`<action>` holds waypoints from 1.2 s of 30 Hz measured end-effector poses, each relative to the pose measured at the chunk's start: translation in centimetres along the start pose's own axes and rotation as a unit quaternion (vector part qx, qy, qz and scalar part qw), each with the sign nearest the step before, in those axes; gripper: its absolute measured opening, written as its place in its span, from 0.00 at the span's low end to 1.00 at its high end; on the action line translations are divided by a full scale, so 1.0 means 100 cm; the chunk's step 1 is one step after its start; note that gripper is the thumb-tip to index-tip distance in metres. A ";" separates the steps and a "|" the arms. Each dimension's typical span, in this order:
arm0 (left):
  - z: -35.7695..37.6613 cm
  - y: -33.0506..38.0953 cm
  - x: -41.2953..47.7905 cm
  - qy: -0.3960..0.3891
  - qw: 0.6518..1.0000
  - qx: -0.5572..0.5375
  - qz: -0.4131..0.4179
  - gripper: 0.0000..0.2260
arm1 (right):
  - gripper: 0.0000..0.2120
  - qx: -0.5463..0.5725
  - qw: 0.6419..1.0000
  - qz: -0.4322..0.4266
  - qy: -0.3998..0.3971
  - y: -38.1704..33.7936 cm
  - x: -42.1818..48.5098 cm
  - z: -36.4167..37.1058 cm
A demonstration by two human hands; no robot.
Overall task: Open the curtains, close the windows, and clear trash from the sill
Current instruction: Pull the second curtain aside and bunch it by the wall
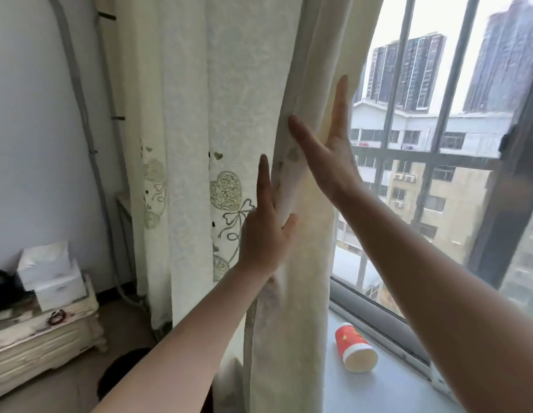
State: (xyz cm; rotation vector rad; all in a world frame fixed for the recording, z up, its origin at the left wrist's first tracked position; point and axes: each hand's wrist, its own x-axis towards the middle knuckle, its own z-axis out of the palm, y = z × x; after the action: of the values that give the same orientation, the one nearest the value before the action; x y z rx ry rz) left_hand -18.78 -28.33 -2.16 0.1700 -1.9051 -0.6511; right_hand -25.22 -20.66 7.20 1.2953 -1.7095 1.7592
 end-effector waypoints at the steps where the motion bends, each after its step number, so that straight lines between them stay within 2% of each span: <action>1: -0.002 -0.014 0.006 -0.011 1.000 -0.006 0.000 0.44 | 0.43 0.000 1.000 -0.006 0.011 0.003 0.006 0.013; 4: -0.014 -0.051 0.018 -0.053 0.999 0.008 0.009 0.40 | 0.43 -0.003 1.000 -0.001 0.019 0.015 0.024 0.049; 6: -0.023 -0.085 0.032 -0.042 0.994 0.090 0.042 0.32 | 0.42 -0.018 0.999 0.010 0.039 0.025 0.038 0.077; 8: -0.028 -0.111 0.044 -0.028 0.989 0.140 0.037 0.27 | 0.40 -0.046 0.996 0.013 0.076 0.034 0.050 0.097; 10: -0.033 -0.137 0.059 -0.050 0.992 0.117 -0.004 0.29 | 0.38 -0.069 0.992 0.015 0.103 0.044 0.064 0.119; 13: -0.040 -0.169 0.075 -0.105 0.994 0.016 -0.025 0.36 | 0.34 -0.089 0.990 0.035 0.108 0.059 0.084 0.144; 15: -0.044 -0.190 0.088 -0.106 0.993 -0.047 -0.024 0.41 | 0.30 -0.086 0.990 0.047 0.101 0.070 0.096 0.161; 17: -0.043 -0.213 0.102 -0.087 0.995 -0.044 -0.027 0.42 | 0.28 -0.091 0.990 0.042 0.098 0.081 0.107 0.180; 18: -0.042 -0.222 0.108 -0.069 0.997 -0.007 -0.017 0.39 | 0.27 -0.089 0.990 0.039 0.099 0.087 0.113 0.187; 21: -0.040 -0.252 0.129 -0.010 0.990 0.136 0.036 0.23 | 0.26 -0.079 0.991 0.036 0.099 0.104 0.130 0.212; 22: -0.039 -0.261 0.137 -0.006 0.988 0.153 0.030 0.21 | 0.26 -0.077 0.992 0.037 0.098 0.111 0.136 0.220; 24: -0.040 -0.282 0.150 -0.001 0.991 0.134 0.003 0.23 | 0.26 -0.067 0.992 0.036 0.099 0.124 0.147 0.238; 28: -0.052 -0.320 0.171 -0.003 1.000 0.020 0.004 0.26 | 0.25 -0.059 0.993 0.030 0.096 0.145 0.167 0.277; 31: -0.057 -0.356 0.190 -0.020 1.000 0.000 -0.007 0.29 | 0.28 -0.067 0.993 0.040 0.086 0.158 0.184 0.314; 36: -0.071 -0.394 0.217 0.002 0.999 -0.047 0.004 0.40 | 0.30 -0.088 0.990 0.036 0.104 0.171 0.203 0.365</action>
State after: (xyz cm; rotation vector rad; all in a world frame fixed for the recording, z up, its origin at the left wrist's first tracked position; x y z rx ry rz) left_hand -28.66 -72.79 -2.70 0.1031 -1.8655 -0.7334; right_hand -36.26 -64.40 7.62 0.9523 -1.7650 1.6738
